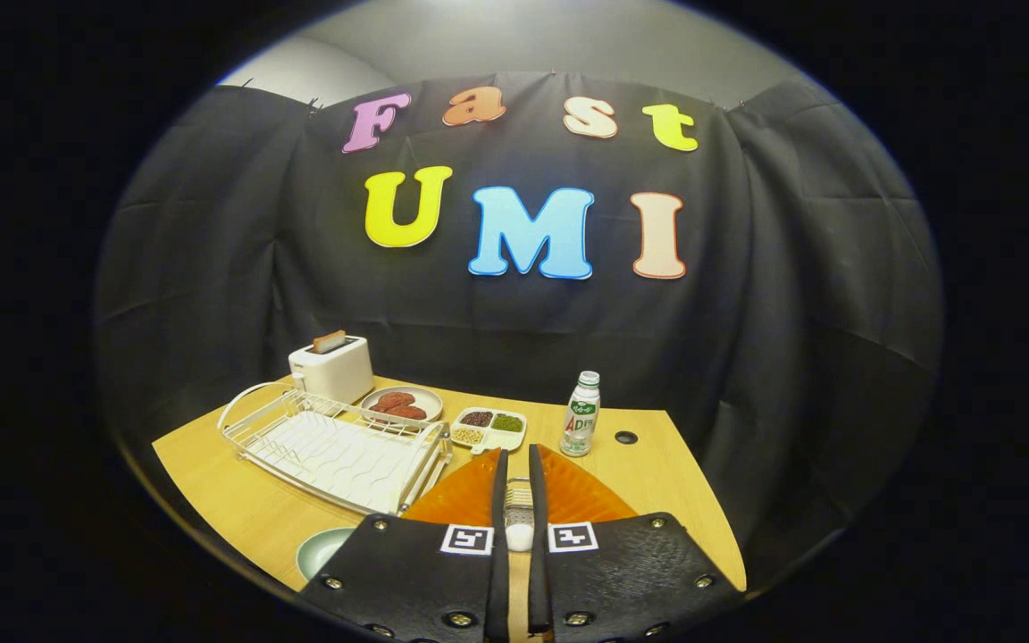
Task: Take the plate from the dish rack, then take the spoon from the basket and place it into the plate.
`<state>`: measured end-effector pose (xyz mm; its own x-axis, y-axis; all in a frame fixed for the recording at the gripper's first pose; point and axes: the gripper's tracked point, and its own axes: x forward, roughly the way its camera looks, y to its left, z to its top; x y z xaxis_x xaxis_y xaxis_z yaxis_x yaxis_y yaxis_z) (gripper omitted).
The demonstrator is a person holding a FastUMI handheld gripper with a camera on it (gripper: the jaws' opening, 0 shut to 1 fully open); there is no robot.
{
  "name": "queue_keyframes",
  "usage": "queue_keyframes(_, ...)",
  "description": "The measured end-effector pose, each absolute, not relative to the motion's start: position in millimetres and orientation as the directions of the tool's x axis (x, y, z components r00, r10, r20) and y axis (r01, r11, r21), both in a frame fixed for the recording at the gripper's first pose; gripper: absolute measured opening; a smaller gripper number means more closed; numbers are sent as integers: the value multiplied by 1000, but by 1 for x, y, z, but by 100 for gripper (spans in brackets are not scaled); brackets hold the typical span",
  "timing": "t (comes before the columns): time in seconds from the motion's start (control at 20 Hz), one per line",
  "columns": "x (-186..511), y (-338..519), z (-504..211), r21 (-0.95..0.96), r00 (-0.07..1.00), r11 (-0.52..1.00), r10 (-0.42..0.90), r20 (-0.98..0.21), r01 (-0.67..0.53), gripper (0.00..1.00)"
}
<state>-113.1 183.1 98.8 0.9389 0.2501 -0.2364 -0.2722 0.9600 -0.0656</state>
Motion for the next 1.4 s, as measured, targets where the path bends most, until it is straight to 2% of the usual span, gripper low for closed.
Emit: queue_keyframes(1.4,-133,349,3,-56,731,816,483,-481,-576,8)
